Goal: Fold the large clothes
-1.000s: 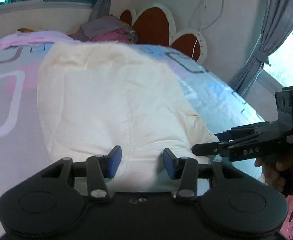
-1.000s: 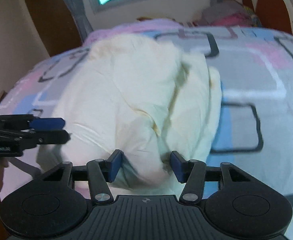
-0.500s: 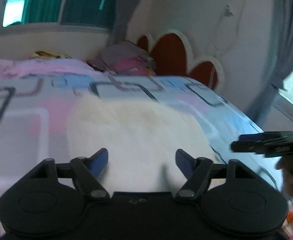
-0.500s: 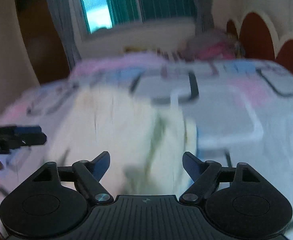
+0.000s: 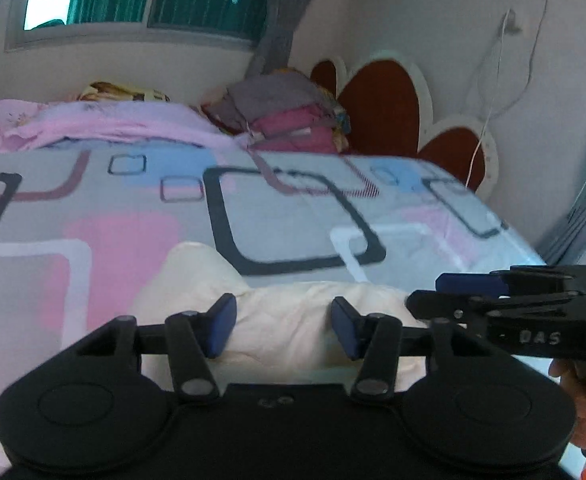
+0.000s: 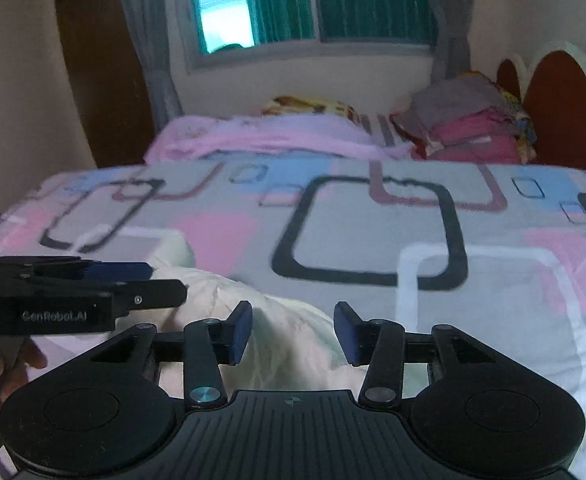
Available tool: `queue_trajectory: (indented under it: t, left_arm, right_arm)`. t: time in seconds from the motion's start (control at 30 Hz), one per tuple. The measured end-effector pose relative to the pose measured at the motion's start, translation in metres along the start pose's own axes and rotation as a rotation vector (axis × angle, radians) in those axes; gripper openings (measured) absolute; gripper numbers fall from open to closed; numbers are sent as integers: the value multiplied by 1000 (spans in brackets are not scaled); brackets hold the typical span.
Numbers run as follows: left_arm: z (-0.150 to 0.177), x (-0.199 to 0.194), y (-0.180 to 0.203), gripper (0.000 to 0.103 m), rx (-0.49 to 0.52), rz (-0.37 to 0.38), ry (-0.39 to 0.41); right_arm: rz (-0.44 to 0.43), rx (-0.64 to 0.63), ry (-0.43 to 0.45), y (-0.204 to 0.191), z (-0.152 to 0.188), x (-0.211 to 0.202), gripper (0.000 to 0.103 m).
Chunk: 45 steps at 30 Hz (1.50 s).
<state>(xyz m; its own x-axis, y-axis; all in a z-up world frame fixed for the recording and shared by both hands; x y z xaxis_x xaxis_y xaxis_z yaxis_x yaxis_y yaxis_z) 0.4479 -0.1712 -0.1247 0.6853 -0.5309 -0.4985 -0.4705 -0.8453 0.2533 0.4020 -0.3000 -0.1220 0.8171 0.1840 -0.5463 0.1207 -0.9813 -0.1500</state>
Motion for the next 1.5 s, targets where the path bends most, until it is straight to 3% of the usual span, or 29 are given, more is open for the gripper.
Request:
queue_trajectory:
  t: [0.13, 0.33, 0.7, 0.77, 0.83, 0.87, 0.9, 0.93, 0.97, 1.03, 1.13, 1.17, 1.27, 1.37, 1.5]
  left_arm:
    - [11, 20, 2, 50, -10, -4, -48]
    - [29, 41, 11, 51, 91, -44, -101]
    - [39, 49, 19, 51, 207, -94, -150]
    - [35, 44, 22, 53, 241, -97, -168]
    - [26, 28, 28, 62, 271, -110, -156]
    - [21, 16, 32, 75, 280, -111, -133]
    - [17, 2, 37, 79, 284, -95, -102]
    - [14, -14, 43, 79, 283, -69, -67]
    - [13, -26, 46, 78, 271, -54, -49]
    - [17, -51, 52, 75, 253, -29, -26]
    - [34, -80, 57, 66, 232, -6, -20]
    - [41, -90, 56, 64, 223, -3, -16]
    - [59, -108, 51, 61, 181, 7, -28]
    - [78, -108, 49, 60, 165, 62, -71]
    - [101, -87, 39, 61, 179, 64, -131]
  right_arm:
    - [27, 59, -66, 27, 31, 14, 46]
    - [2, 178, -71, 51, 65, 28, 46]
    - [23, 168, -90, 49, 70, 31, 47]
    - [47, 168, -88, 50, 62, 21, 47]
    - [51, 158, -34, 48, 50, -3, 47]
    - [39, 148, -9, 44, 45, -15, 47]
    - [22, 137, 13, 40, 41, -30, 47]
    - [16, 125, 28, 35, 39, -41, 52]
    - [10, 110, 45, 30, 38, -54, 65]
    - [-6, 73, 77, 18, 41, -78, 72]
    - [-33, 37, 80, 1, 54, -101, 69]
    - [-40, 24, 75, -4, 60, -107, 60]
    - [-71, 14, 18, -16, 82, -113, 48]
    - [-72, -3, -35, -20, 106, -108, 47]
    - [-69, 13, -86, -15, 126, -94, 47]
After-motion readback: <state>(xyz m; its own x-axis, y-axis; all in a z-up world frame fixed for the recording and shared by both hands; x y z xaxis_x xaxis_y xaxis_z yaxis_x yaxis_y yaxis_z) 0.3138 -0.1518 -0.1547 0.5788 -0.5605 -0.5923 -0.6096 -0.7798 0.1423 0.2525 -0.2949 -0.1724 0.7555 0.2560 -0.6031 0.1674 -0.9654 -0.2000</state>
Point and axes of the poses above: each gripper's, at about its wrist camera, not at the fingertips, and x roughly the way its jaws point, y to its right, z to its underside, the point moved 9 cm from there along x, roughly the way its jaws point, and after that the axes turned 7 degrees about y, right-handed, at the moved point
